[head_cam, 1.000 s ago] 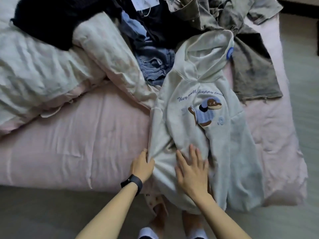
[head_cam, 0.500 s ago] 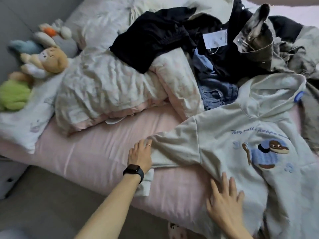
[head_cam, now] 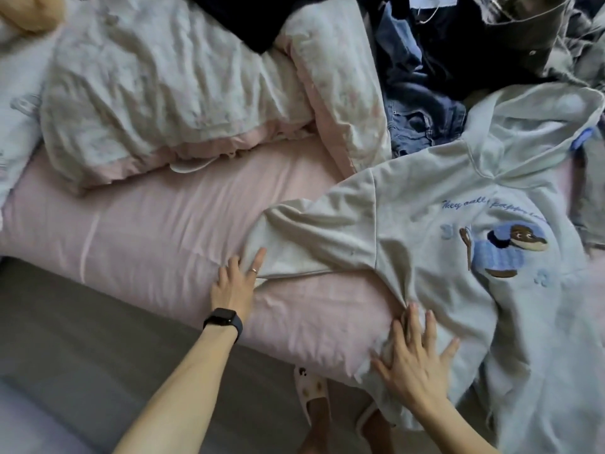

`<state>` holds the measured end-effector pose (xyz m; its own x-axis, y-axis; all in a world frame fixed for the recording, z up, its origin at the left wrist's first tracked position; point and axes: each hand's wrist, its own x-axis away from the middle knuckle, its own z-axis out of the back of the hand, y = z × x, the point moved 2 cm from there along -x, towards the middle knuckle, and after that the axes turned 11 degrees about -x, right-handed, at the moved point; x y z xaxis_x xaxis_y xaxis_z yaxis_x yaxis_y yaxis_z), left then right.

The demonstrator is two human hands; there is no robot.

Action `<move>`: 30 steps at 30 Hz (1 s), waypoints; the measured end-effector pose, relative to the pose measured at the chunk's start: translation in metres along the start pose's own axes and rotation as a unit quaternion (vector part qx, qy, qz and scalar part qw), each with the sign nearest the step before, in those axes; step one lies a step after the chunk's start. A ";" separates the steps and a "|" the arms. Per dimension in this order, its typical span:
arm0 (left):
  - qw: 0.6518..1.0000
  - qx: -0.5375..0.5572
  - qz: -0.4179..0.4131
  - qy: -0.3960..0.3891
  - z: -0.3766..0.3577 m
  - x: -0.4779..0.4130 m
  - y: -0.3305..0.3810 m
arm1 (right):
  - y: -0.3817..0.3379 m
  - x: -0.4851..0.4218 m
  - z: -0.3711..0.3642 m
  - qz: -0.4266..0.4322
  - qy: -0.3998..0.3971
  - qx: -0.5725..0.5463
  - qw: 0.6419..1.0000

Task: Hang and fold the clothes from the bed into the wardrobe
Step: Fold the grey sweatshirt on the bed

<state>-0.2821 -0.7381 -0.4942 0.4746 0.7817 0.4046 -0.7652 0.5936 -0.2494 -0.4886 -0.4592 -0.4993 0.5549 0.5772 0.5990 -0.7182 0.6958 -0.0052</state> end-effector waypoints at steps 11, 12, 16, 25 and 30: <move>0.975 -0.205 -0.082 -0.028 0.031 -0.049 -0.093 | -0.142 -0.034 0.070 0.193 0.161 -0.084 0.964; 0.982 -0.163 -0.075 -0.066 0.020 -0.039 -0.090 | -0.156 -0.038 0.075 0.204 0.159 -0.083 0.962; 0.999 -0.022 0.002 -0.027 -0.009 -0.012 -0.086 | -0.187 -0.066 0.076 0.234 0.113 -0.061 0.964; 0.993 0.062 0.098 -0.009 -0.027 -0.029 -0.132 | -0.210 -0.119 0.071 0.239 0.068 0.047 0.967; 0.947 -0.094 0.027 0.307 0.017 -0.042 -0.182 | -0.213 -0.117 0.093 0.282 0.218 -0.078 0.931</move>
<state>-0.1703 -0.8823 -0.4506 0.6445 0.7414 -0.1869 -0.7320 0.5278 -0.4308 -0.4397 -0.7148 -0.4940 0.2504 0.9645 0.0841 -0.8964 0.2638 -0.3562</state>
